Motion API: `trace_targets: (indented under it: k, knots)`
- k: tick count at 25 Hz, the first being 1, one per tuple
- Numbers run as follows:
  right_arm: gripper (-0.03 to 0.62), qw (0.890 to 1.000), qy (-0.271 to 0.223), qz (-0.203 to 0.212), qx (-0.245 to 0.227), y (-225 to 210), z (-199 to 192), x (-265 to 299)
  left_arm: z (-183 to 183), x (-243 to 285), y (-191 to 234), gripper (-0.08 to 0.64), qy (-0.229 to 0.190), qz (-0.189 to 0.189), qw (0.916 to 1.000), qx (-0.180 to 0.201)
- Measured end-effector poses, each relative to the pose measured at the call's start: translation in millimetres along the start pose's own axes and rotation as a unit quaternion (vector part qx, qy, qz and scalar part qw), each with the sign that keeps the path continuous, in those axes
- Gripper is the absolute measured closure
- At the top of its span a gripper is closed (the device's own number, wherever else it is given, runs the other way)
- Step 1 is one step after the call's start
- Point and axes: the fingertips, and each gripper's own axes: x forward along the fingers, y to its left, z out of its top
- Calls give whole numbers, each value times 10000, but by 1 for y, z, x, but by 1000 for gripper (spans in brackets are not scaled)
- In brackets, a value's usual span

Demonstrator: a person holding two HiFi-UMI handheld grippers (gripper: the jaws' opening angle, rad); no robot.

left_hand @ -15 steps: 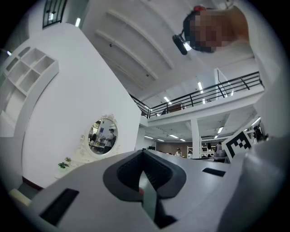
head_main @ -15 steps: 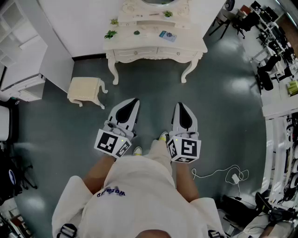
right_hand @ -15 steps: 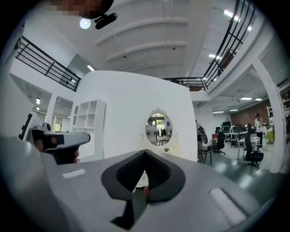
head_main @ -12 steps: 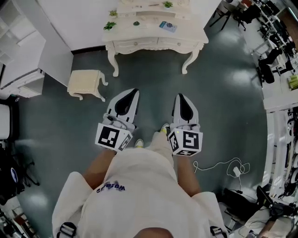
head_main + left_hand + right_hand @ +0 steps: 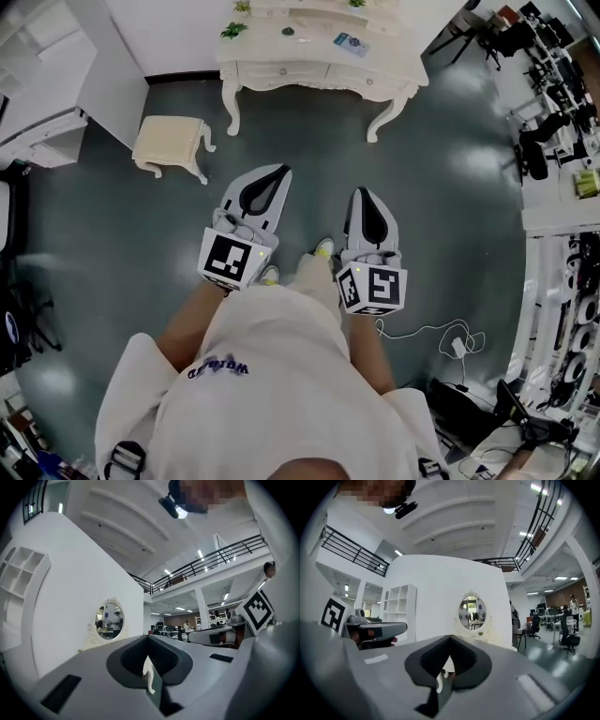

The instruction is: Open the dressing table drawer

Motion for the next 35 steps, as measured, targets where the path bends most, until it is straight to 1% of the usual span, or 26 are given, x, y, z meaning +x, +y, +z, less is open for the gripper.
trace_targets:
  k: [4,10,13,20,22,24,29,33,35]
  knots:
    - [581,9998,118,-120,-113,-2,-7,-2,-9,-6,8,552,128,95,9998,-93]
    - [581,9990,150,-261,-340,1,-8,-6,-8,-16,16,552,152,205,9997,22]
    - [581,9983,155,-345,-448,1,-6,-8,-4,-15,17,552,148,186,9997,27]
    - [571,9978,326,-364,-441,4,-20,-18,-11,-18,17,546,243,156,9996,22]
    - [546,9978,335,-376,-434,1,-20,-20,-15,-19,16,521,307,145,9994,35]
    - [545,9977,336,-400,-426,-2,-20,-22,-19,-21,15,499,367,134,9992,45]
    - [504,9978,346,-440,-365,-6,-24,-23,-25,-26,17,453,431,115,9990,17]
    - [469,9977,345,-472,-350,-9,-22,-24,-24,-27,16,380,409,27,9991,-85]
    - [455,9976,339,-483,-364,-10,-21,-25,-23,-27,15,360,399,7,9992,-56]
